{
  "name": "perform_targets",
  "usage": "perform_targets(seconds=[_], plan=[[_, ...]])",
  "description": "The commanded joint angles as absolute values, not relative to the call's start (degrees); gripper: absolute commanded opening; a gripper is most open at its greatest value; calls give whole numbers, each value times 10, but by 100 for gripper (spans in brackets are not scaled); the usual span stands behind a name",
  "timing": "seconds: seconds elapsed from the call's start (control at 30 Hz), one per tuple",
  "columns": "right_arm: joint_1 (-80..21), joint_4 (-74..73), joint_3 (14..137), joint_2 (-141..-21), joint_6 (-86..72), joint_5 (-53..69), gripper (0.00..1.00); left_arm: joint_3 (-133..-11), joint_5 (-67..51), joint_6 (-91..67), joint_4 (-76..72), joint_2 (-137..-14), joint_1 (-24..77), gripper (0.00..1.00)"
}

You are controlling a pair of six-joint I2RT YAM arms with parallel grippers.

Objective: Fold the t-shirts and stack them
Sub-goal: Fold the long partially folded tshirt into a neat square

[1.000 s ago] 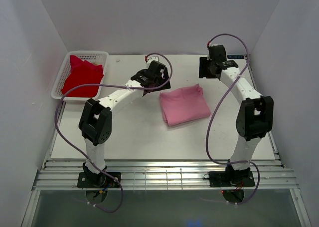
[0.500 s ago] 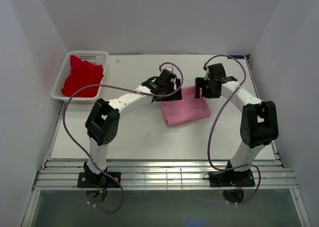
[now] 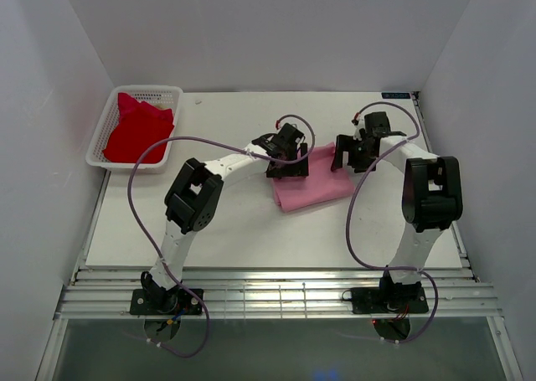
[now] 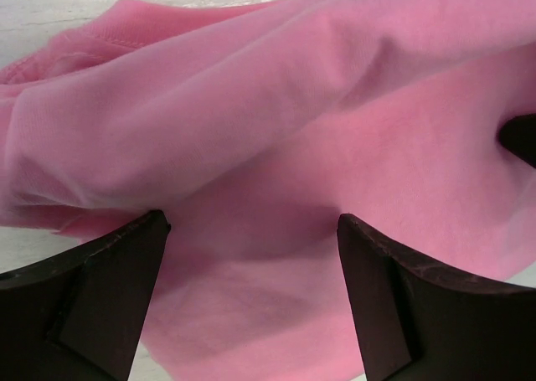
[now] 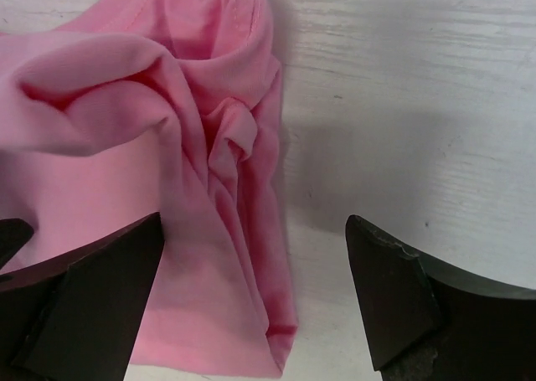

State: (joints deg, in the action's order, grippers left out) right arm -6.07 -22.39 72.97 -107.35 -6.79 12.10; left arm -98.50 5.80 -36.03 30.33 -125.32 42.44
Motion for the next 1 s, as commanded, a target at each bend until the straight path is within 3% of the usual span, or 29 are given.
perform_targets(seconds=[0.0, 0.37, 0.57, 0.67, 0.97], plan=[[-59, -197, 722, -1091, -52, 187, 94, -991, 70, -359, 314, -1236, 417, 94], [-59, -154, 691, -1102, -72, 274, 92, -987, 70, -359, 313, -1232, 413, 94], [-80, -167, 700, -1118, -63, 270, 86, -988, 62, -364, 310, -1237, 413, 94], [-95, -168, 707, -1129, -66, 258, 75, -987, 62, -365, 310, -1237, 413, 94], [-108, -199, 756, -1165, -76, 213, 8, -980, 59, -359, 299, -1222, 410, 94]])
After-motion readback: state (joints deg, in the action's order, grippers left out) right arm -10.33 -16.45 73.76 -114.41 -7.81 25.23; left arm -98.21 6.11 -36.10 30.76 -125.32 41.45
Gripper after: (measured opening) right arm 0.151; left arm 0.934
